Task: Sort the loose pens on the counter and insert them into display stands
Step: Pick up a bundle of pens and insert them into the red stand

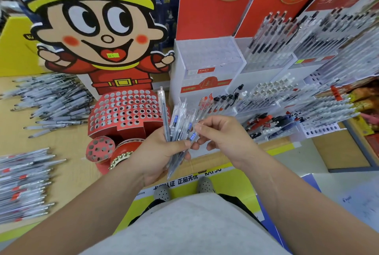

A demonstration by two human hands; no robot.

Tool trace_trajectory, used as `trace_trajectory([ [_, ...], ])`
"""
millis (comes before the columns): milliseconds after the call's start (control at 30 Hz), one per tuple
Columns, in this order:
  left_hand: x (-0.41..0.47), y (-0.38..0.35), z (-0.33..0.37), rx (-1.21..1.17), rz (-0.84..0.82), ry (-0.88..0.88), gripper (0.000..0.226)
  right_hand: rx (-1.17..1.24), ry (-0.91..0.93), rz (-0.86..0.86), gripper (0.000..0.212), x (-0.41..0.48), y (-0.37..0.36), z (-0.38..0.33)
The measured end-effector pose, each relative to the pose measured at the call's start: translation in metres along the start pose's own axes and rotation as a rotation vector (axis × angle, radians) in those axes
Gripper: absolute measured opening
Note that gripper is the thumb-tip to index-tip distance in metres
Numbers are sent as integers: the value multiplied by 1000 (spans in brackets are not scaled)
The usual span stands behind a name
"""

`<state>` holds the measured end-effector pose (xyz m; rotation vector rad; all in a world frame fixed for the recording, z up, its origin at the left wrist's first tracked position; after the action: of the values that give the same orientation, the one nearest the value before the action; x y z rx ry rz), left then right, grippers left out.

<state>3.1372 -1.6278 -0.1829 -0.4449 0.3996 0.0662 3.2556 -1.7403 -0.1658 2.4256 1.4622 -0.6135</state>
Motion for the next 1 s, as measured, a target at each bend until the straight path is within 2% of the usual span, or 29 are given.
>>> trace_trajectory([
  [133,2,3,1,-66,69,11,18,78,-14,-9,8,1,8,-6],
  [233,-2,20,-2,-24,206,29,16,67,25,133,6,-3,38,-11],
  [400,-10,37,-8,38,283,45,12,-115,48,408,15,-19,79,1],
  [500,-11,36,-12,19,294,38,13,-388,39,473,19,-17,74,11],
  [600,-10,33,-14,17,286,28,14,-567,97,495,23,-9,62,18],
  [800,-10,29,-18,6,297,33,15,-719,153,439,23,11,46,32],
  [1000,-17,30,-23,-2,298,39,20,-821,70,327,24,26,36,53],
])
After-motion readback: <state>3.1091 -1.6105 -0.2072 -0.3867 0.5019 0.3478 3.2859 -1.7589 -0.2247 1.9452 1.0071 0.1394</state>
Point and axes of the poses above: each hand's wrist, its own x-axis towards the middle knuckle, its own y-axis out of the back of the hand, z = x × y, the point moved 5 cm from there along x, towards the middle knuckle, and after that the axes turned 14 degrees about -z, right-handed, at the moved point
